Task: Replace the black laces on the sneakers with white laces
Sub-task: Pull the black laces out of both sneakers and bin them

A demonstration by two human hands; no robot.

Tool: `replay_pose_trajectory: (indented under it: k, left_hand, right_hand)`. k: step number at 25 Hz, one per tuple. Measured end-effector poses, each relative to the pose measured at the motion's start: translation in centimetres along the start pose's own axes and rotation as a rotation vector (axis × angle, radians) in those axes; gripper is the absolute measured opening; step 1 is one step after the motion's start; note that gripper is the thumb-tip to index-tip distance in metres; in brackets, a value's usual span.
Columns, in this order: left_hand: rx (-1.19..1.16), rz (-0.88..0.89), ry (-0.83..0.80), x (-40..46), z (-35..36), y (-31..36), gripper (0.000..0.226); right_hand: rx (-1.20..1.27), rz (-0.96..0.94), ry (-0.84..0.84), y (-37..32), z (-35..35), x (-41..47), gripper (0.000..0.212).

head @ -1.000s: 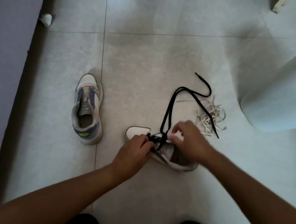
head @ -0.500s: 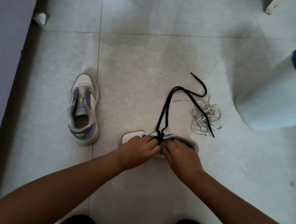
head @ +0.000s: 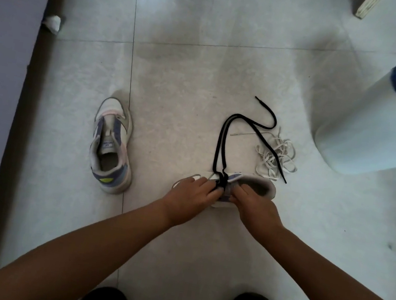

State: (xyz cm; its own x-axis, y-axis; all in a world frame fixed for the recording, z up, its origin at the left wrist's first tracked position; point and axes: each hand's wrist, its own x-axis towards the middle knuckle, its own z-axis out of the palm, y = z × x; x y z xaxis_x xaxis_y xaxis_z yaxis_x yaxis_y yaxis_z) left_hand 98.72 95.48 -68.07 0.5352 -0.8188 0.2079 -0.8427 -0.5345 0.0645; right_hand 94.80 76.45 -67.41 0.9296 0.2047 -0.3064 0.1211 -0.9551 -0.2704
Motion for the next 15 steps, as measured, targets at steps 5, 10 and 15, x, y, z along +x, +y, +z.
replay_pose_trajectory:
  k: [5, 10, 15]
  left_hand:
    - [-0.065, -0.030, -0.123, 1.9, -0.6, -0.1, 0.027]
    - [-0.272, -0.063, -0.086, 0.9, 0.7, 0.3, 0.026]
    - [-0.686, -0.394, -0.174, -1.3, 1.8, -0.5, 0.005]
  right_hand:
    - [0.029, -0.001, 0.001, 0.1, -0.1, -0.2, 0.027]
    - [-0.025, -0.055, 0.024, 1.2, -0.4, 0.6, 0.024]
    - [-0.009, -0.055, 0.039, 1.8, -0.4, 0.6, 0.024]
